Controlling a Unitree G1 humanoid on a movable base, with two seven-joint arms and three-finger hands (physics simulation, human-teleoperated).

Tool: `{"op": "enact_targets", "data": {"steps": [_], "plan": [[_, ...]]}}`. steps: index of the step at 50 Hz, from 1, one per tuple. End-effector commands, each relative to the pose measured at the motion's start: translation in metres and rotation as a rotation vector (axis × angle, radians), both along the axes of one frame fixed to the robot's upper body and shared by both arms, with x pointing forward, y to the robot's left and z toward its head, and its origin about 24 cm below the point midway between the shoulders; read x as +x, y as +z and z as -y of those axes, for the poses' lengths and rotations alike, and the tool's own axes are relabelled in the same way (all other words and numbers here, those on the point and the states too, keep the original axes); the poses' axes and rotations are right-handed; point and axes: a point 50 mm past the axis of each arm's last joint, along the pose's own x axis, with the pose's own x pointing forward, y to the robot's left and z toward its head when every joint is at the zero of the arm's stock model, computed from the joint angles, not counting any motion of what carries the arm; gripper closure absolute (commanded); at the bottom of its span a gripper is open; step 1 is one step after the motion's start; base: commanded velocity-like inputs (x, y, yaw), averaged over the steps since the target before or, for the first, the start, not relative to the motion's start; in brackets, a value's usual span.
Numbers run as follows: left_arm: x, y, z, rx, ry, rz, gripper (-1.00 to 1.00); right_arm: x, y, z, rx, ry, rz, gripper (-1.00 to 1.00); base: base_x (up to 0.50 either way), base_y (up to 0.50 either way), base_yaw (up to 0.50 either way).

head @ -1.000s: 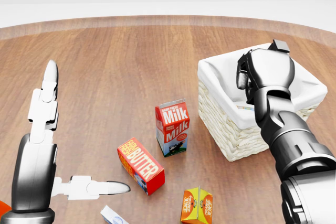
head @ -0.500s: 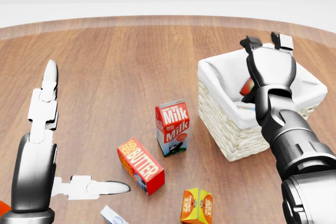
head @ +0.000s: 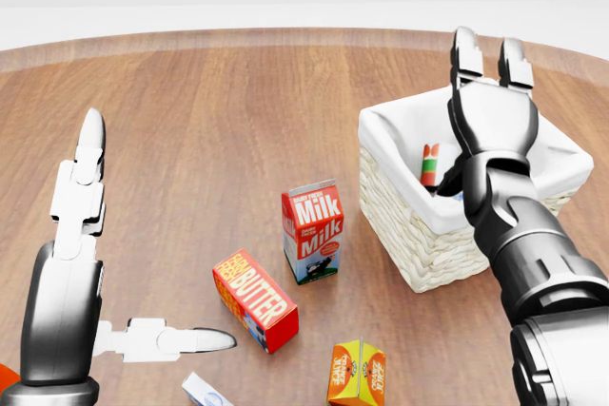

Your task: Pick up the alphabet soup and the tomato sauce, and put them in the basket.

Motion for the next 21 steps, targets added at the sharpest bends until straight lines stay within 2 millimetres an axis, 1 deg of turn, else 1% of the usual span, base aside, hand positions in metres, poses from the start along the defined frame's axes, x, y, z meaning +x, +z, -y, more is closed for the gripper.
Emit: {"op": "enact_targets", "data": {"steps": [1, 10, 16, 21], "plan": [[-0.001, 0.0, 0.0, 0.003, 0.005, 0.001, -1.0, 0.003, 0.015, -0.001, -0.001, 0.006, 0.049, -1.0, 0.0, 0.0, 0.0], [-0.001, 0.0, 0.0, 0.003, 0.004, 0.001, -1.0, 0.006, 0.028, -0.001, -0.006, 0.006, 0.086, -1.0, 0.0, 0.0, 0.0], [-0.001, 0.0, 0.0, 0.003, 0.004, 0.001, -1.0, 0.01, 0.045, -0.002, -0.018, 0.014, 0.112, -1.0, 0.0, 0.0, 0.0], [-0.001, 0.0, 0.0, 0.003, 0.005, 0.001, -1.0, 0.011, 0.052, -0.001, -0.024, 0.015, 0.122, -1.0, 0.0, 0.0, 0.0]]}}
